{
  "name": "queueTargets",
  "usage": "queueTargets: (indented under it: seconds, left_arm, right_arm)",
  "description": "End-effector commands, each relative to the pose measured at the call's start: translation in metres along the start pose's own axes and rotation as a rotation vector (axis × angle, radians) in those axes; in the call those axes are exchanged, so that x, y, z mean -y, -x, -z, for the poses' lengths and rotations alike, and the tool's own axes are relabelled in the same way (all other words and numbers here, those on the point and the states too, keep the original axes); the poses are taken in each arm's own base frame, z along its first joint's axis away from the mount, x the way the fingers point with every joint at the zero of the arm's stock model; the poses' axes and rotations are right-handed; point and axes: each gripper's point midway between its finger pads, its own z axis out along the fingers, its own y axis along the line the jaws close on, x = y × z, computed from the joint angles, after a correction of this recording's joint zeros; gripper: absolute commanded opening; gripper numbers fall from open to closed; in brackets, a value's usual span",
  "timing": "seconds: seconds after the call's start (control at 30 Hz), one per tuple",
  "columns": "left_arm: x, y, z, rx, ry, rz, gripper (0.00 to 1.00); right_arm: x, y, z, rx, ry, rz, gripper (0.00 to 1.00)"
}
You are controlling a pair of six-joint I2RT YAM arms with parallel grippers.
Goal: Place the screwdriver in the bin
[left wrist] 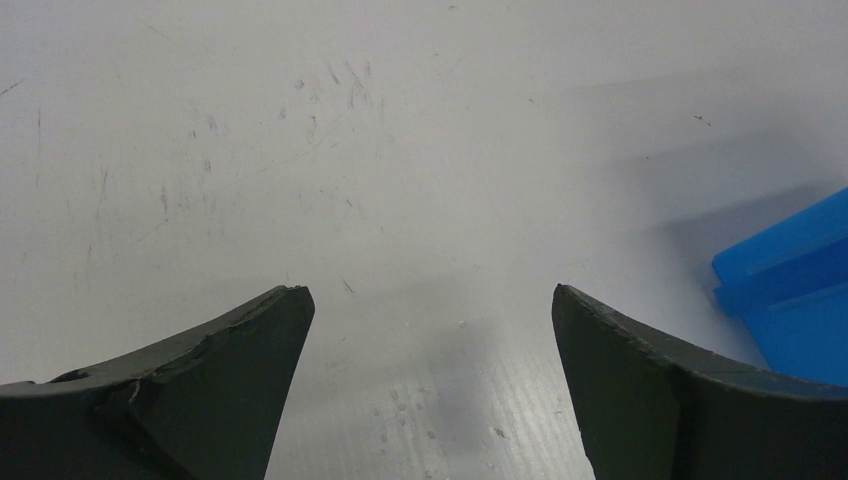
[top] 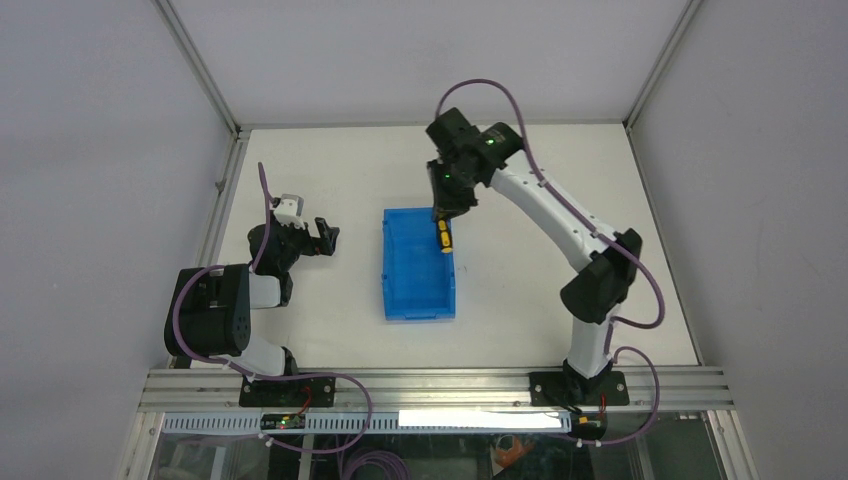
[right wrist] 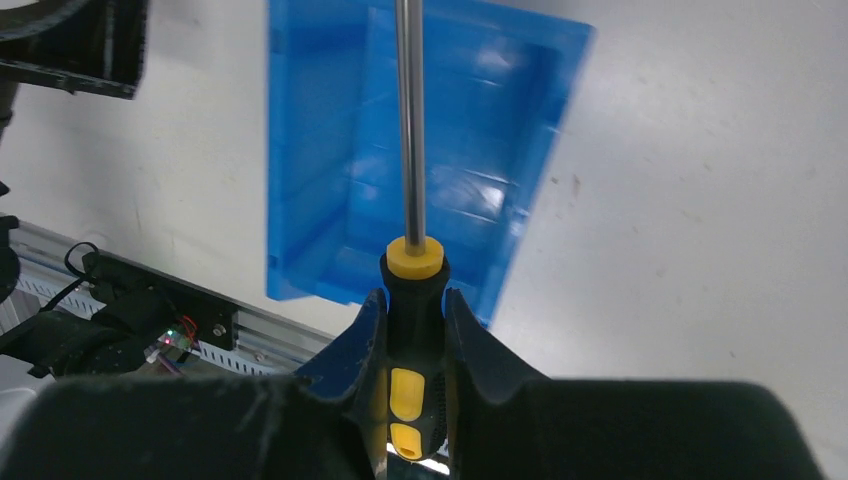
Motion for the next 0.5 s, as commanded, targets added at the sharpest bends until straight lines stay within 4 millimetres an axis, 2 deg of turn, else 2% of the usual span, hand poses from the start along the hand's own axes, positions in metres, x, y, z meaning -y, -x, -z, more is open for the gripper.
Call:
queueTargets:
  seconds: [0.0, 0.13, 0.33, 0.47]
  left_arm:
    - [0.003, 0.022, -0.004, 0.073, -0.015, -0.029, 0.99]
    - [0.003, 0.022, -0.004, 0.074, -0.015, -0.029, 0.99]
    - [0.003, 0.022, -0.005, 0.075, -0.014, -0.029, 0.99]
    - [0.003, 0.022, -0.005, 0.075, -0.015, -0.030, 0.99]
  right_arm:
    - [-0.041, 0.023, 0.001, 0.106, 0.016, 0.043, 0.00]
    - [-0.055, 0.010, -0.020, 0.102, -0.003, 0.088, 0.00]
    - [-0.061, -0.025, -0.062, 0.090, 0.001, 0.142, 0.00]
    - [-0.050, -0.052, -0.095, 0.050, -0.027, 0.150, 0.00]
